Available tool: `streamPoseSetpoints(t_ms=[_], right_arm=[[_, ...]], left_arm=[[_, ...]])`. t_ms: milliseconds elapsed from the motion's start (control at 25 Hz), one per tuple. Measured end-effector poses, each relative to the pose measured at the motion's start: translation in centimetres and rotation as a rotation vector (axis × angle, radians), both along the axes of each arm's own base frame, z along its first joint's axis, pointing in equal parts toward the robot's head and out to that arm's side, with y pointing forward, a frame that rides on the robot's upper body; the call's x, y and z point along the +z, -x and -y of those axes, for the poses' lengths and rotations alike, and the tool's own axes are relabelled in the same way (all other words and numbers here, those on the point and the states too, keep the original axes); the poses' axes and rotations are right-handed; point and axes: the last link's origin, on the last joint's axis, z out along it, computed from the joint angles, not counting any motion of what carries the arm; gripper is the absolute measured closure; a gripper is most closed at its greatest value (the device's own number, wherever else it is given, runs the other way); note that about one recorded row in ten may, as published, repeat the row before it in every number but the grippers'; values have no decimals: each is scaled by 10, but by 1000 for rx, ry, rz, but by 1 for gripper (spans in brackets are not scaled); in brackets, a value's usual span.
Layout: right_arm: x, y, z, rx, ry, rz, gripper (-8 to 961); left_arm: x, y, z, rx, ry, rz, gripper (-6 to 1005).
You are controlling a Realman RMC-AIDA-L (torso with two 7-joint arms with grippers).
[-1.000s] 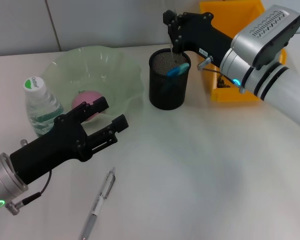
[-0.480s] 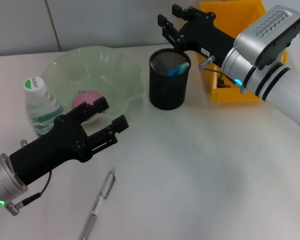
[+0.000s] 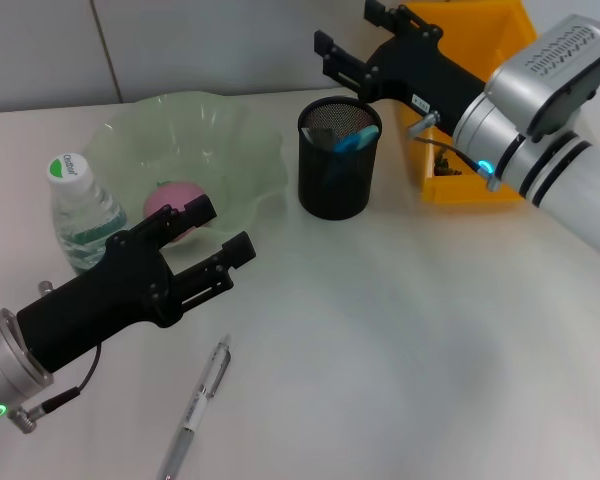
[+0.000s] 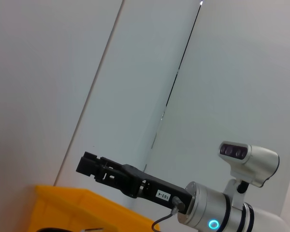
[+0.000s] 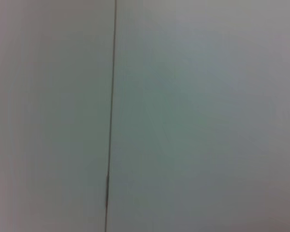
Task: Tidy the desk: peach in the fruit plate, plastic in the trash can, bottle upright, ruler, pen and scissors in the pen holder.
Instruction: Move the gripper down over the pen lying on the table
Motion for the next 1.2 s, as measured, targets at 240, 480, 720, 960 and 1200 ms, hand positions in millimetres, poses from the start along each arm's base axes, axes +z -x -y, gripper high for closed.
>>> streamPoseSetpoints(t_ms=[240, 480, 720, 960, 1200], right_arm=[[6, -4, 7, 0, 14, -86, 194], [22, -15, 37, 95, 137, -206, 203], [52, -32, 86, 210, 405, -234, 205], [79, -52, 117, 234, 586, -185, 206], [102, -78, 142, 218, 731, -76, 207]], left_arm=[[0, 0, 1, -7, -2, 0, 213], [2, 0, 2, -20, -6, 2, 213], [3, 0, 4, -33, -1, -3, 213], [3, 3, 8, -51, 24, -25, 213], [6, 7, 11, -52, 74, -41, 214]])
